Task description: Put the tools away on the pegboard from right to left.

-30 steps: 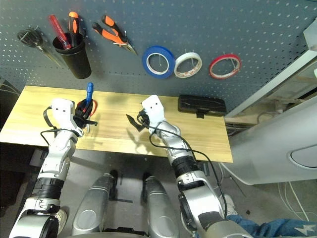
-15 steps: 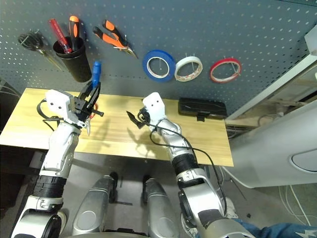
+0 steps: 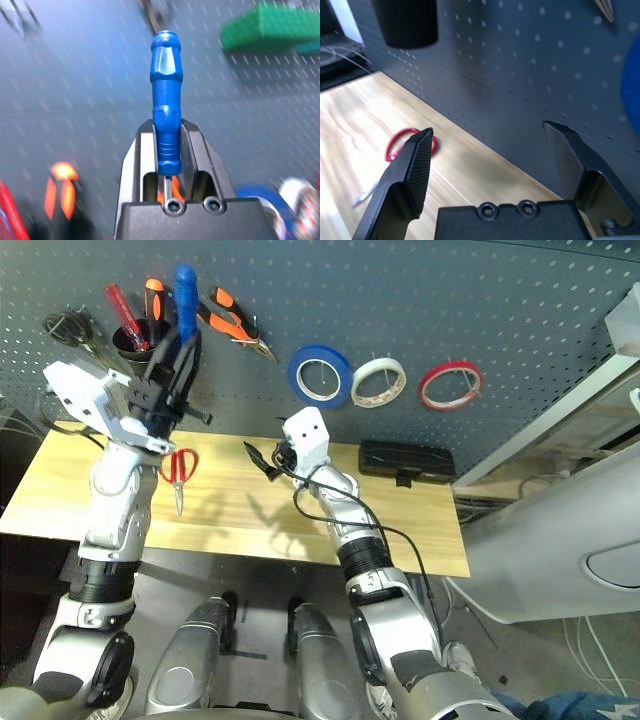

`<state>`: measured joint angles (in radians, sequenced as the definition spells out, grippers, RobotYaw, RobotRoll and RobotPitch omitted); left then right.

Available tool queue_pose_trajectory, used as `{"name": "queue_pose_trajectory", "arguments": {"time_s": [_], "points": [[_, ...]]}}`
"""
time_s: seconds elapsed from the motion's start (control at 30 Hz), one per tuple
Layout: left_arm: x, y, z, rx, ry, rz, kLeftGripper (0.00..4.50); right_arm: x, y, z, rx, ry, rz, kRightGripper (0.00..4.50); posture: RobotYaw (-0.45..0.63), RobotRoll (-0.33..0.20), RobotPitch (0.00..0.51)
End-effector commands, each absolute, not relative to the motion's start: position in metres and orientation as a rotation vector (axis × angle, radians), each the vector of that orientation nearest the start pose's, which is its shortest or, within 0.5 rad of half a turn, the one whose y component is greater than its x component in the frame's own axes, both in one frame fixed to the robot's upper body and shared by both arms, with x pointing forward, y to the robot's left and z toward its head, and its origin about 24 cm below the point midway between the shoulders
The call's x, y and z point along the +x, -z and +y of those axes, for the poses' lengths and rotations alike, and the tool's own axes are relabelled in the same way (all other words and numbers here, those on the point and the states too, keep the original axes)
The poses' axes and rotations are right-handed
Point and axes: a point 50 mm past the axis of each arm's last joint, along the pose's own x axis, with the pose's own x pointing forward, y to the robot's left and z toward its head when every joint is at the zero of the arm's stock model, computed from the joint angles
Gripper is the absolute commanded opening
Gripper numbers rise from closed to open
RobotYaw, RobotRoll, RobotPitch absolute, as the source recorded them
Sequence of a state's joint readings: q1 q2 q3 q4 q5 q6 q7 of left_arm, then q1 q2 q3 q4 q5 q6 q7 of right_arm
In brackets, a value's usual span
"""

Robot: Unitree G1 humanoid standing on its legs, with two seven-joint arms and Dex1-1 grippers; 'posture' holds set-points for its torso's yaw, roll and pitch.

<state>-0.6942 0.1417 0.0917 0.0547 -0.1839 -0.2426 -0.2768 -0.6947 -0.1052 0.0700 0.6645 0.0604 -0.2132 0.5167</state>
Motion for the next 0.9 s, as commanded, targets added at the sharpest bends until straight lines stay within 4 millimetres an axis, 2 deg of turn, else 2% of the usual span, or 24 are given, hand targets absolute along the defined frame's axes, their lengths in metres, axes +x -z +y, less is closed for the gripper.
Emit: {"name": "queue_pose_trajectory", "arguments": {"time_s": [0.03,0.17,0.37,0.73,0.9], "points": [[0.327,-0.259,0.141,0.015,0.314,-0.894,0.53,0.359,-0.116,-0.086,-0.152,-0.706,-0.217,4.5,0.15,0.0,0.222],[0.343,-0.275,0.149,0.024,0.283,-0.93,0.53,0.359,-0.119,-0.084,-0.149,-0.71,-0.23,4.5,0.14,0.0,0.218],[0.363,-0.273,0.158,0.027,0.234,-0.925,0.53,0.358,-0.121,-0.08,-0.143,-0.718,-0.246,4.5,0.12,0.0,0.212],[0.385,-0.243,0.175,0.062,0.143,-0.818,0.53,0.355,-0.129,-0.075,-0.136,-0.726,-0.273,4.5,0.08,0.0,0.209],[0.391,-0.228,0.175,0.053,0.15,-0.737,0.53,0.355,-0.129,-0.077,-0.14,-0.724,-0.273,4.5,0.08,0.0,0.211]]}}
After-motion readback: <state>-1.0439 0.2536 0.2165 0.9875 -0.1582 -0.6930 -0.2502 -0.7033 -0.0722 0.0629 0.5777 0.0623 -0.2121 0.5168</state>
